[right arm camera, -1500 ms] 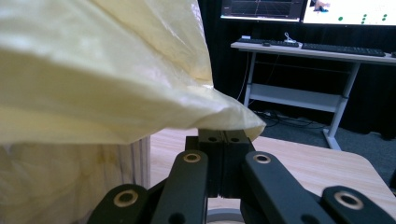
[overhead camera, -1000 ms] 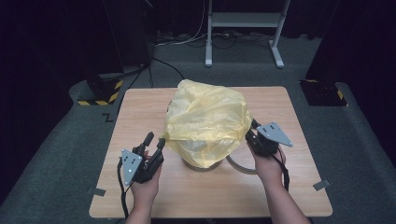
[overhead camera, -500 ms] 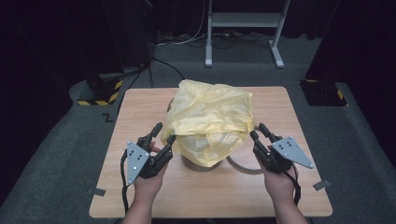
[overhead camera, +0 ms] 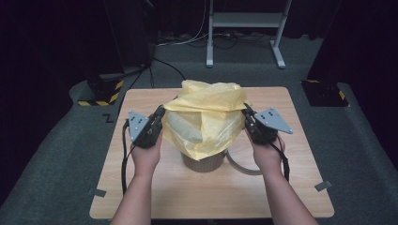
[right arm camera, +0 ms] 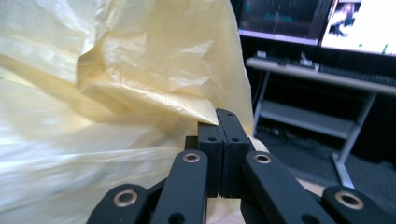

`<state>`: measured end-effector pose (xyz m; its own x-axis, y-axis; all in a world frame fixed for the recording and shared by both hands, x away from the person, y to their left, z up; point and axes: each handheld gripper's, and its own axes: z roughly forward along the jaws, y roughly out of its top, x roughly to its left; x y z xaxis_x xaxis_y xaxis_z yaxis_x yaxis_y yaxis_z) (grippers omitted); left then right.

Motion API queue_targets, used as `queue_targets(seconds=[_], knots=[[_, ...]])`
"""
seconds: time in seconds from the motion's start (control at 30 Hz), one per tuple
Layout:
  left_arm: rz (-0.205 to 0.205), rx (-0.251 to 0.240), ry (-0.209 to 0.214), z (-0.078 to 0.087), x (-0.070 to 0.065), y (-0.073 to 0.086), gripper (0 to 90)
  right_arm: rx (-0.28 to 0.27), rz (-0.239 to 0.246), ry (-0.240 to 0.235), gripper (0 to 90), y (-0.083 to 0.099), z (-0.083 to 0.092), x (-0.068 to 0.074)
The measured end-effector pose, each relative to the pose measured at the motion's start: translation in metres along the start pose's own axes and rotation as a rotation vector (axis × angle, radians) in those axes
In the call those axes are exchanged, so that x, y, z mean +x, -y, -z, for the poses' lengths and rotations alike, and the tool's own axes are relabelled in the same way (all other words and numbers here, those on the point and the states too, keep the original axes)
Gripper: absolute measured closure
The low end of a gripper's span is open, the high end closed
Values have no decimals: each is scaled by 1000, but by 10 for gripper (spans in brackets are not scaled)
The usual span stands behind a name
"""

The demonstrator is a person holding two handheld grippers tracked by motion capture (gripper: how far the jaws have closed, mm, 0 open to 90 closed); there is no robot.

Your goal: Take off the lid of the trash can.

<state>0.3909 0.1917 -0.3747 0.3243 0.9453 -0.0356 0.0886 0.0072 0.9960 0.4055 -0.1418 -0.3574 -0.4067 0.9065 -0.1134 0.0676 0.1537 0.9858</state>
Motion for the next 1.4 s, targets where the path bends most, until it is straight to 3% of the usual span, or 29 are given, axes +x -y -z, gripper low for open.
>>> queue_targets(seconds=[0.07, 0.13, 0.27, 0.37, 0.53, 0.6, 0.7, 0.8, 0.87, 0.93, 1.0, 1.1, 1.2, 1.27, 1.4], knots=[[29, 11, 17, -10, 2, 5, 896, 31, -16, -7, 896, 6, -10, -2], [23, 8, 33, -14, 1, 7, 896, 49, -20, -13, 896, 12, -16, -2], [46, -6, 57, -11, 1, 13, 899, 59, -8, -34, 897, 18, -19, 4], [44, -23, 75, 0, -3, 19, 899, 59, 9, -46, 899, 18, -17, 6], [4, -74, 96, 37, -33, 31, 899, 41, -2, -59, 900, 23, -2, -2], [20, -96, 78, 55, -42, 36, 899, 28, -7, -78, 900, 26, 6, -3], [54, -133, 47, 84, -44, 44, 899, 5, 16, -109, 900, 28, 20, 10], [45, -166, 6, 106, -43, 50, 899, -21, 41, -151, 900, 28, 26, 25], [46, -168, -12, 108, -42, 51, 899, -22, 17, -173, 900, 25, 20, 29], [49, -161, -9, 104, -40, 50, 898, -14, -1, -161, 900, 22, 11, 28], [45, -151, -7, 100, -42, 48, 898, -10, 21, -126, 873, 18, 11, 24], [36, -157, -1, 101, -46, 49, 898, -37, 32, -91, 750, 12, 34, 16], [24, -156, -9, 105, -49, 51, 892, -48, 16, -63, 705, 12, 66, 11], [24, -154, -21, 107, -49, 53, 863, -63, -28, -81, 671, 13, 87, 10], [25, -133, -24, 108, -50, 58, 824, -61, -71, -118, 625, 17, 116, 22]])
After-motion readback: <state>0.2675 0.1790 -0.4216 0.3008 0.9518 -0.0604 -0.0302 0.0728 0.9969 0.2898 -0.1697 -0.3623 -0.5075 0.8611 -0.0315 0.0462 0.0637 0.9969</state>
